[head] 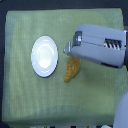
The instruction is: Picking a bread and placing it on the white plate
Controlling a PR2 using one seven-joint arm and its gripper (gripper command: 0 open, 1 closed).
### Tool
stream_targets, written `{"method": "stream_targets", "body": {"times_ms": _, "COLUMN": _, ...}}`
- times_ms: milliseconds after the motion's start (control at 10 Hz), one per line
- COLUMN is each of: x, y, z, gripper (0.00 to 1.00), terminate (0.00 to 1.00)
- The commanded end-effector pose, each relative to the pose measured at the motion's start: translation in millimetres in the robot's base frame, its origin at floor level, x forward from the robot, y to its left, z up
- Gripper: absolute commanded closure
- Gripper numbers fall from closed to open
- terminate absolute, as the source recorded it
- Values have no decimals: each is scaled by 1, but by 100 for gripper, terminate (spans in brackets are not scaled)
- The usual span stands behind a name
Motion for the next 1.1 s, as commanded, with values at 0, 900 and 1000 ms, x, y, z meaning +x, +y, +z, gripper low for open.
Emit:
{"method": "stream_targets", "body": {"times_ms": 0, "x": -13, "y": -7, "z": -32, "gripper": 0, "terminate": 0}}
{"method": "stream_targets", "body": {"times_ms": 900, "x": -18, "y": -4, "z": -29, "gripper": 100, "terminate": 0}}
{"method": "stream_targets", "body": {"times_ms": 1000, "x": -16, "y": -6, "z": -28, "gripper": 100, "terminate": 0}}
